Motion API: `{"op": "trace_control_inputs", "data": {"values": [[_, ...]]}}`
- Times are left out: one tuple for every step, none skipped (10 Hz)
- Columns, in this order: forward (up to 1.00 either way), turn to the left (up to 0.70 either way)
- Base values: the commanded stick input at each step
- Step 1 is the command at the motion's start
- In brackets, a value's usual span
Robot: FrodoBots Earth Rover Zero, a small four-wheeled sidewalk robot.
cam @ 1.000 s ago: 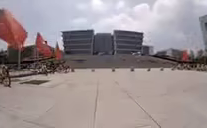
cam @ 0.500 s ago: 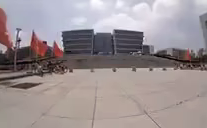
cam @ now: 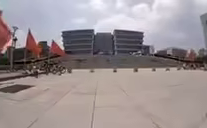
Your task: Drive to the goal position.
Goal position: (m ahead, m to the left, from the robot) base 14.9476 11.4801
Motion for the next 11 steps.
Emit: {"op": "trace_control_inputs", "data": {"values": [[1.00, 0.00], [1.00, 0.00], [1.00, 0.00], [1.00, 0.00], [1.00, 0.00], [1.00, 0.00], [1.00, 0.00], [1.00, 0.00], [1.00, 0.00], [1.00, 0.00], [1.00, 0.00]]}}
